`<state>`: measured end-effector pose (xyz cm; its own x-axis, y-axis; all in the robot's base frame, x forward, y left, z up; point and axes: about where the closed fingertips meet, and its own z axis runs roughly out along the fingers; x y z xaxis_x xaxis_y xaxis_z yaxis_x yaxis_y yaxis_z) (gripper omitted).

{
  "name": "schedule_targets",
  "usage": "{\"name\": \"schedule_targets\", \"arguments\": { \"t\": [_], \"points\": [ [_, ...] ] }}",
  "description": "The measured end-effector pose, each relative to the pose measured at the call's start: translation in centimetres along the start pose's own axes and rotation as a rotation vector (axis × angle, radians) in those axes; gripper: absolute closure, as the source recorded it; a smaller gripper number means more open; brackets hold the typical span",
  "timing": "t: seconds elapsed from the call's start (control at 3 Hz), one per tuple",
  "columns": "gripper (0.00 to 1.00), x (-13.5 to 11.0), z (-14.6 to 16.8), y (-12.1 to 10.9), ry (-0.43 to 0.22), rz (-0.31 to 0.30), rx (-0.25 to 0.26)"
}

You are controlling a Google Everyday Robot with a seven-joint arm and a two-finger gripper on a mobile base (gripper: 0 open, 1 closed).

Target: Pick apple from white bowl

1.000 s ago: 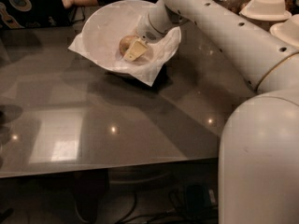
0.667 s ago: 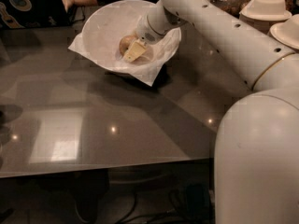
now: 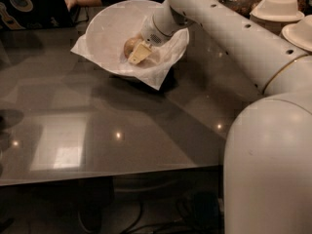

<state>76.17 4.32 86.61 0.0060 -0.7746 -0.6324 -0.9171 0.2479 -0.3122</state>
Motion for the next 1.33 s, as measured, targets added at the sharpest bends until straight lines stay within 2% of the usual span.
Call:
{"name": "schedule_targets", "arguments": {
  "t": [0.33,1.0,1.33],
  "points": [
    [0.98,-1.1,-1.1,0.4,0.002,-0.036,-0.013],
    [1.0,-4.0,-7.0,0.0,-0.012,-0.112,-0.007],
    [1.0,-6.0,-11.2,0.0,-0.073,-0.154,-0.013]
  ]
}}
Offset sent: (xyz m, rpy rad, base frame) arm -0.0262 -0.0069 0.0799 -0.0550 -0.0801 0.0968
